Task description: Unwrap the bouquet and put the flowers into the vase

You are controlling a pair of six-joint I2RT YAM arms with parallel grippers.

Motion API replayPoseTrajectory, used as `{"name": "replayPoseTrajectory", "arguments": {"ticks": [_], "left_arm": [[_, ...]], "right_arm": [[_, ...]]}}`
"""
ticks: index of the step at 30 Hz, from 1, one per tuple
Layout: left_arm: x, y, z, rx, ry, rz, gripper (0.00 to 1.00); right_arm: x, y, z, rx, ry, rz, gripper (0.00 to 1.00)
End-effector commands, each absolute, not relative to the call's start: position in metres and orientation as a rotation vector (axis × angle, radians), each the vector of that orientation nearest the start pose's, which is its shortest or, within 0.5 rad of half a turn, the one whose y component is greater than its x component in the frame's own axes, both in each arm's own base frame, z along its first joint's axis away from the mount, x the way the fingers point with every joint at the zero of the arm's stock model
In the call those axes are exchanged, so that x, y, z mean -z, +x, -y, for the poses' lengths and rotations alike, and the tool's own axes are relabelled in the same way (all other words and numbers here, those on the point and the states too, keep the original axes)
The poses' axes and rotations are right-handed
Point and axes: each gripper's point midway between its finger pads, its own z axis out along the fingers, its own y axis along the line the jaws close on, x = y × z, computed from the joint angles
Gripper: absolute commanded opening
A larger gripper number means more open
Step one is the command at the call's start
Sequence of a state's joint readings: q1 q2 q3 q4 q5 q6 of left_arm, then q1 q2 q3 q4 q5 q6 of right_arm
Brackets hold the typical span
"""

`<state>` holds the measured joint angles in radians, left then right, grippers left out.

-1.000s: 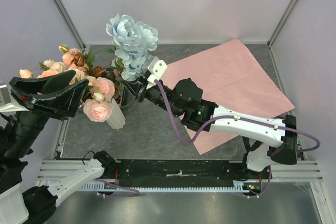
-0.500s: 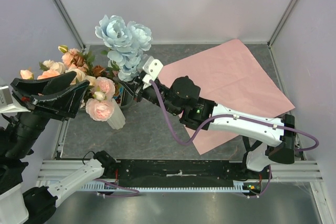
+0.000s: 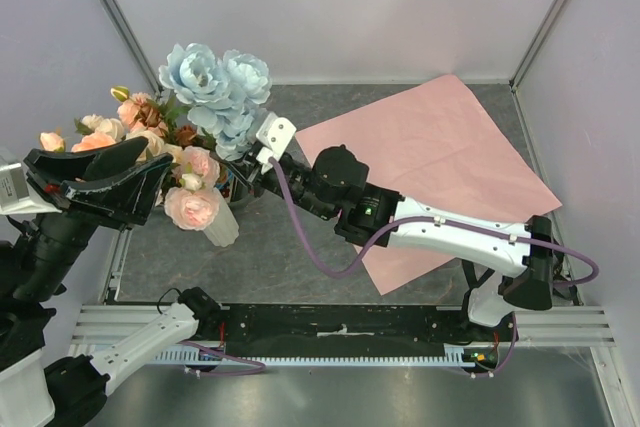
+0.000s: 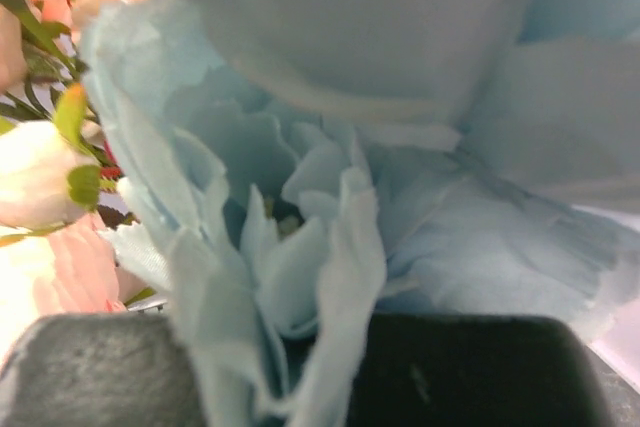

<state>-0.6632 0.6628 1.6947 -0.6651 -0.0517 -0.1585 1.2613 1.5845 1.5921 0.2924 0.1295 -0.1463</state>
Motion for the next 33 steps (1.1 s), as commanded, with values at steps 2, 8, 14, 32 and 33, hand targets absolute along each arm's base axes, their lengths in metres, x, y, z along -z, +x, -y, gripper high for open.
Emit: {"name": "replayPoseTrajectory", "arguments": {"ticks": [2, 8, 14, 32, 33], "left_arm": [[-0.570, 0.106, 0.076, 0.673, 0.251, -1.190, 0.61], [-0.569, 0.104, 0.074, 0.677, 0.246, -1.188, 0.61], [-0.568, 0.103, 0.073, 0.679, 0.242, -1.186, 0.60], [-0.567, 0.097, 0.066, 0.678, 0.225, -1.174, 0.59], [-0.567, 0.097, 0.066, 0.678, 0.225, -1.174, 0.59]], "right_arm": [[-0.483, 0.178, -0.497, -0.910, -0.781, -1.037, 0.00], [-0.464, 0.176, -0.514, -0.919, -0.848, -1.072, 0.00], [-0.443, 0.174, -0.534, -0.927, -0.915, -1.111, 0.00], [-0.365, 0.189, -0.584, -0.866, -1.038, -1.225, 0.00], [-0.362, 0.190, -0.585, -0.864, -1.041, -1.229, 0.00]]}}
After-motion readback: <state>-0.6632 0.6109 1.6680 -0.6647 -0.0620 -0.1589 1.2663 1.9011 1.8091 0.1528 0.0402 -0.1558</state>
